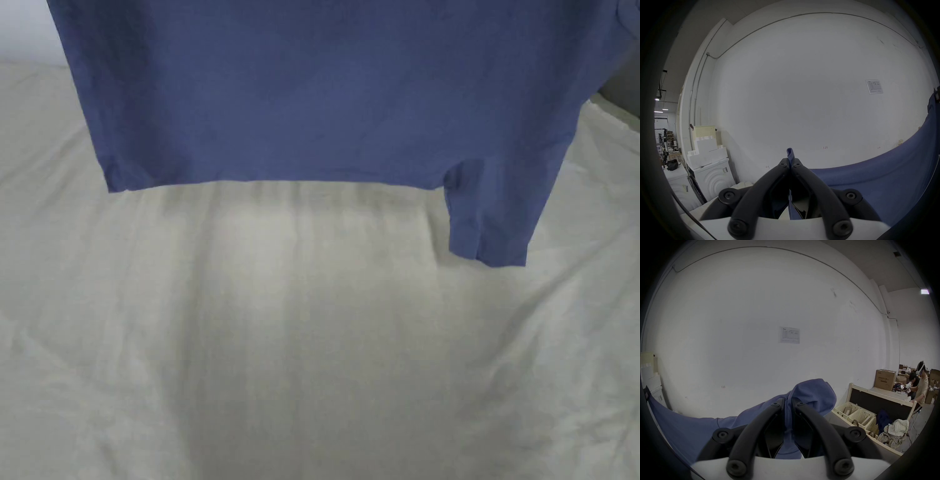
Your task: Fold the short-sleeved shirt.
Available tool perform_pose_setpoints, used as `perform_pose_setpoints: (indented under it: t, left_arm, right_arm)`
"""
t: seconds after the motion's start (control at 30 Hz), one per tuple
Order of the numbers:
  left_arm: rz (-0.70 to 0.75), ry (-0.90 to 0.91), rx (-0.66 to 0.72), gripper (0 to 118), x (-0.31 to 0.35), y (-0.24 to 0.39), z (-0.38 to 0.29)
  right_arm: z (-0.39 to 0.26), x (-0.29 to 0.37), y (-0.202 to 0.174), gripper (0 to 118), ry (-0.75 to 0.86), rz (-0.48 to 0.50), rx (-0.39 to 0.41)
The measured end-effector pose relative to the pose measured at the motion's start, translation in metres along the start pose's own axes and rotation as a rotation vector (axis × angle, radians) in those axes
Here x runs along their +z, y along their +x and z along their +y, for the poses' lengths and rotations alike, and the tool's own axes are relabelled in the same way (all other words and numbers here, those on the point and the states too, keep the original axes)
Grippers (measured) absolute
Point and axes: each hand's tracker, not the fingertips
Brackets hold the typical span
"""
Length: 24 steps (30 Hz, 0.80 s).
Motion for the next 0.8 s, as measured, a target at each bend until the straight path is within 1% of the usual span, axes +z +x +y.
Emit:
perform_pose_setpoints:
  t: [0.03,0.07,0.13,0.27,0.4,0.43,0.5,0.57,0.6,0.7,0.8]
  left_arm:
    - [0.002,0.007,0.002,0,-0.008,0.003,-0.003]
    - [0.001,0.011,0.008,0,-0.015,0.005,-0.006]
    - [-0.007,0.008,0.033,0,-0.022,0.011,-0.014]
    - [0.029,0.007,0.036,0,-0.041,0.022,-0.042]
    - [0.036,-0.052,0.059,0,-0.059,0.031,-0.085]
    - [0.041,-0.078,0.061,0,-0.062,0.035,-0.099]
    - [0.026,-0.144,0.041,0,-0.067,0.042,-0.13]
    - [0.02,-0.207,0.02,0,-0.068,0.05,-0.162]
    - [0.017,-0.232,0.016,0,-0.068,0.054,-0.182]
    - [-0.015,-0.332,-0.007,0,-0.064,0.064,-0.235]
    - [-0.033,-0.418,0.005,0,-0.05,0.069,-0.282]
  right_arm:
    - [-0.004,-0.006,-0.003,7,0.031,-0.031,-0.022]
    - [-0.006,-0.011,-0.006,7,0.041,-0.041,-0.023]
    - [-0.012,-0.021,-0.015,7,0.069,-0.054,0.001]
    - [-0.03,-0.036,-0.029,7,0.074,-0.04,0.045]
    - [-0.063,-0.056,-0.04,7,0.03,-0.02,0.072]
    - [-0.075,-0.062,-0.042,7,0.003,-0.02,0.081]
    - [-0.102,-0.071,-0.043,7,-0.047,0.001,0.065]
    - [-0.134,-0.081,-0.044,7,-0.118,0.006,0.078]
    - [-0.152,-0.083,-0.044,7,-0.146,0.015,0.07]
    - [-0.211,-0.089,-0.038,7,-0.26,0.016,0.063]
    - [-0.272,-0.087,-0.027,7,-0.369,0.013,0.075]
